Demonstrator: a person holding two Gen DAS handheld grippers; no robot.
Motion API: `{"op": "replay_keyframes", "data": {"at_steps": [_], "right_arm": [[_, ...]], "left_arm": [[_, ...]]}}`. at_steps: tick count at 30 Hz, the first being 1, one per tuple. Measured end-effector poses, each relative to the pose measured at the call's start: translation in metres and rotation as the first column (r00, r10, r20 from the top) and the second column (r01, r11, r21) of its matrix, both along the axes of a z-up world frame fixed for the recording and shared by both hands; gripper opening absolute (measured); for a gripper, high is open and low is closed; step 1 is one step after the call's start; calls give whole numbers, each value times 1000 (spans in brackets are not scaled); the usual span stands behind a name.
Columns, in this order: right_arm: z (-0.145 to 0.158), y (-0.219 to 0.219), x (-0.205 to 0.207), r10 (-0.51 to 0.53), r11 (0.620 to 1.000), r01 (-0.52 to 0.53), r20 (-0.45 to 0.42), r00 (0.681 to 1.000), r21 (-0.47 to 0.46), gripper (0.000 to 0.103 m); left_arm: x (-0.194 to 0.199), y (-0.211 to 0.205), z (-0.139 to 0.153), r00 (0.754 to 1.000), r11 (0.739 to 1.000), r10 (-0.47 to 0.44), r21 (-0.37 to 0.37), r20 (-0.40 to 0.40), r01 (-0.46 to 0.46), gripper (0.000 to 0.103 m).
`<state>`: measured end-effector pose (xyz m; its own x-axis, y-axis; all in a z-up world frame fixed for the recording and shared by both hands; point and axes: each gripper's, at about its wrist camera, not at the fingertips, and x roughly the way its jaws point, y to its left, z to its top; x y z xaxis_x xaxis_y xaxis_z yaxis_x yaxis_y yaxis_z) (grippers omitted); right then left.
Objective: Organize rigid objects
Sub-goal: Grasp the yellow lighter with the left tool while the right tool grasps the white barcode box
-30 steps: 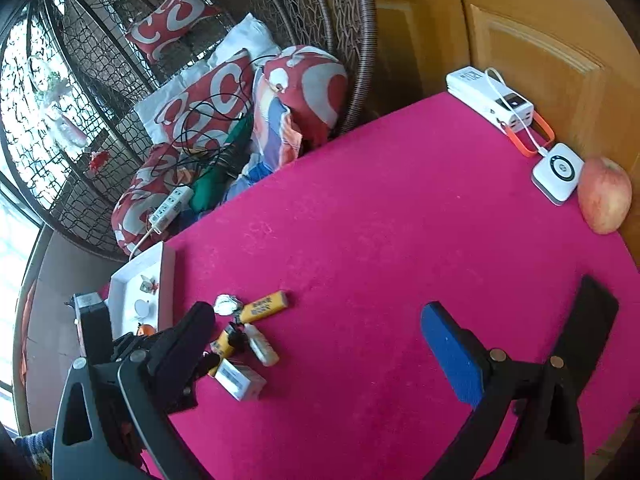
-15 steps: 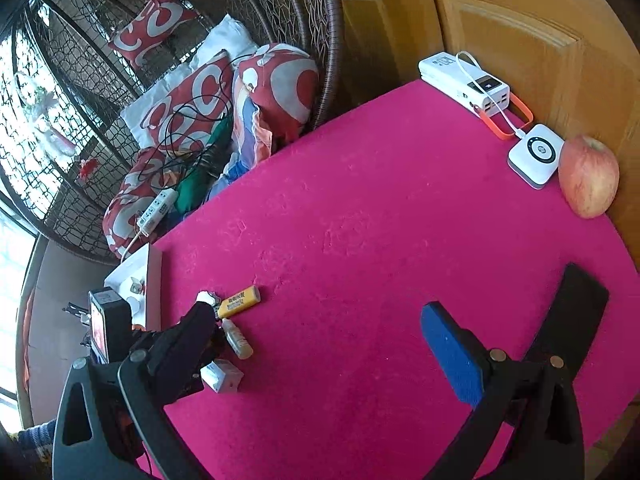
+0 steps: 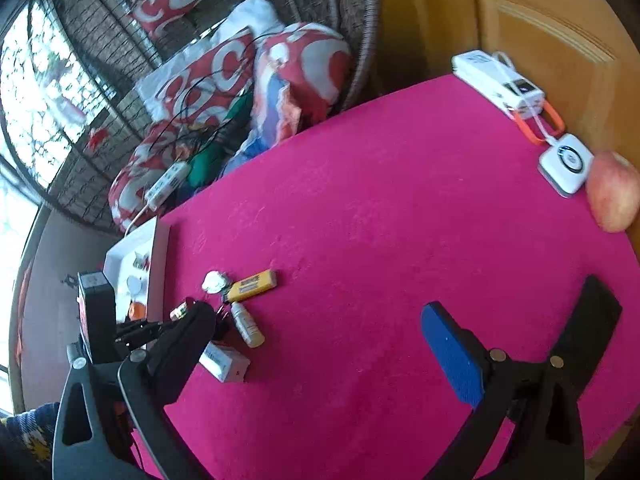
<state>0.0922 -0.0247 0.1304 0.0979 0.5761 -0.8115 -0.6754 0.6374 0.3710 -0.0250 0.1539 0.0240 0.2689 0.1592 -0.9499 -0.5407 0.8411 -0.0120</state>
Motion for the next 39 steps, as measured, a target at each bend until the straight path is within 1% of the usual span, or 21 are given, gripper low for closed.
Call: {"op": "replay_keyframes", "data": {"at_steps": [3,10,12,14,16,18,19,21,22,24,25,26,28,29,32,33,34,35,37,38,39], "right_arm": [[-2,10,-9,33,999,-33,-4,999,-2,103],[-3,28,-26,106,994,-105,18,994,-25,103],[-7,38,-34,163,986,-161,38,986,-47,103],[-11,49,-47,236,970,-231,72,969,-77,103],[-19,64,-65,346,935,-330,126,930,-128,103],[-28,77,-82,442,892,-414,152,884,-182,103],[-33,86,-95,508,855,-471,167,845,-217,103],[-40,96,-109,579,809,-533,176,796,-249,103],[-45,102,-117,608,787,-558,175,774,-265,102],[-50,111,-122,633,767,-579,173,755,-277,101],[-55,117,-126,653,749,-598,162,740,-286,93],[-60,121,-129,674,728,-616,154,722,-299,82],[-68,129,-136,715,687,-652,136,686,-321,71],[-71,132,-139,732,669,-666,133,669,-331,70],[-84,139,-145,760,631,-681,117,640,-372,70],[-88,142,-148,766,621,-682,112,633,-386,65],[-93,144,-151,777,603,-689,100,622,-401,57],[-98,146,-154,788,586,-697,91,608,-414,47],[-105,147,-160,809,555,-700,97,579,-450,33],[-108,148,-163,818,542,-700,100,566,-465,32],[-110,147,-165,820,539,-702,99,564,-465,32]], "left_arm": [[-11,5,5,999,999,36,-24,34,-36,23],[-26,8,21,992,996,89,-38,92,-86,23],[-33,9,30,988,994,108,-39,115,-104,23],[-43,10,41,981,991,133,-37,143,-129,23],[-57,11,54,970,986,168,-45,173,-163,23],[-70,12,65,960,980,199,-48,197,-194,23],[-80,12,74,950,975,223,-48,217,-218,23],[-93,12,86,936,967,256,-47,243,-252,23],[-102,12,93,924,960,278,-49,262,-275,23],[-117,12,103,904,947,319,-50,285,-318,23],[-125,13,107,893,939,339,-51,295,-340,23],[-135,13,110,880,928,366,-53,302,-368,23],[-149,15,112,864,912,402,-54,303,-406,23],[-154,15,112,857,906,415,-56,304,-419,23],[-168,13,112,840,889,449,-58,306,-454,23],[-171,12,112,837,886,454,-57,306,-460,23],[-174,11,113,835,884,458,-53,306,-465,23],[-175,10,114,834,883,458,-48,306,-467,23],[-177,9,116,833,882,458,-47,309,-468,23],[-177,9,118,832,882,459,-46,311,-469,23],[-177,9,118,832,882,458,-45,313,-469,23]]}}
